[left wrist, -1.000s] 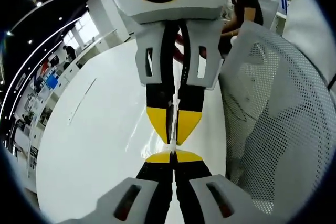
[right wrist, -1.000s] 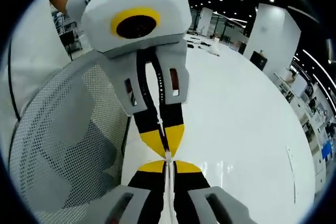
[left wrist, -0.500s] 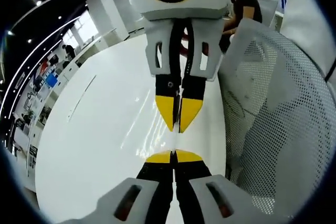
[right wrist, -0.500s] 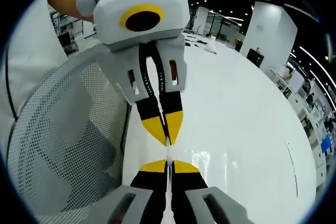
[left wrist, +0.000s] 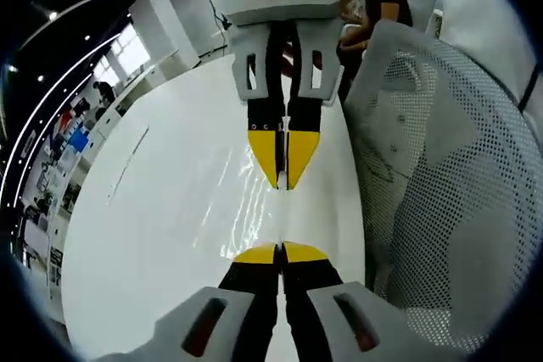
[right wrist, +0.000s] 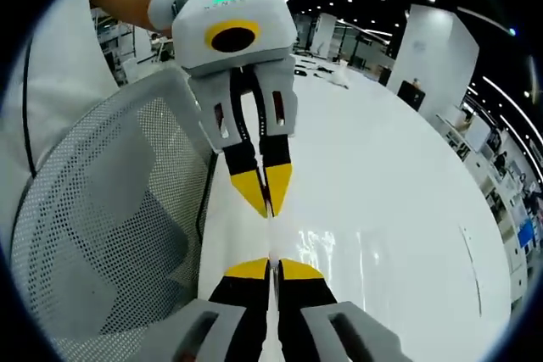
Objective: Open the resealable bag by pulling the two sides of the seal apart until the entire bag opening is separated and visibly accessible.
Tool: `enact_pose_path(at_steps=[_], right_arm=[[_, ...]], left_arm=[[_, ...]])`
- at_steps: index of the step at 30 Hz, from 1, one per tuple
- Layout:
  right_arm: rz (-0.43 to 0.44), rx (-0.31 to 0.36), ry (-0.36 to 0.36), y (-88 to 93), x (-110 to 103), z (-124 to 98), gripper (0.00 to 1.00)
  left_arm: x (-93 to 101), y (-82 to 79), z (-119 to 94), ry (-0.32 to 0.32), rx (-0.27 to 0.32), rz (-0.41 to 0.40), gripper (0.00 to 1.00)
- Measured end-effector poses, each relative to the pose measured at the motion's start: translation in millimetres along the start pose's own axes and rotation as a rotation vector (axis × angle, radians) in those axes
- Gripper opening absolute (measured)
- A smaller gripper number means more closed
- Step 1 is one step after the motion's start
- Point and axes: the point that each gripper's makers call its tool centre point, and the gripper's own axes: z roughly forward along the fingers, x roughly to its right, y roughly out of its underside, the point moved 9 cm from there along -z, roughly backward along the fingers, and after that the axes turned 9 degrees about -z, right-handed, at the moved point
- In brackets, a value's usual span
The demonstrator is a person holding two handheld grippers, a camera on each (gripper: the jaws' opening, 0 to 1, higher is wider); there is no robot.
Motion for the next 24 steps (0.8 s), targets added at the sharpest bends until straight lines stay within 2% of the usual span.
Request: enact_pose_path(at_steps=[3, 8, 11, 14, 17, 19, 20, 24], right_arm=[[-0.003, 0.026, -0.009, -2.5, -2, 3, 0.00], [0.020, 0.012, -0.014, -3.0, -4, 6, 0.00], [0.018, 0.014, 0.005, -2.2, -2, 6, 0.00], [0.075, 0.067, 0.010, -7.4, -3, 8, 0.02], [0.067, 0.042, 0.016, -6.6, -3, 10, 0.00], [0.093, 0.038, 0.019, -5.4, -3, 9, 0.00], [0.090, 0.042, 0.028, -5.0, -1, 8, 0.00], [0.091, 0.025, 0.036, 2.2, -2, 2, 0.00]], left_arm=[[2.1, -5.7, 4, -0.008, 0.013, 0.044, 0.00], [4.6, -7.8, 11, -0.006, -0.010, 0.060, 0.00], [4.2, -8.6, 9, -0.012, -0.003, 0.046, 0.00], [3.4, -13.4, 8, -0.004, 0.018, 0.013, 0.00], [3.9, -14.9, 11, -0.006, -0.002, 0.026, 0.00], [3.5, -14.5, 11, -0.008, 0.001, 0.026, 0.00], [1.6, -14.8, 10, -0.027, 0.010, 0.028, 0.00], [-0.7, -12.0, 10, -0.025, 0.013, 0.005, 0.00]])
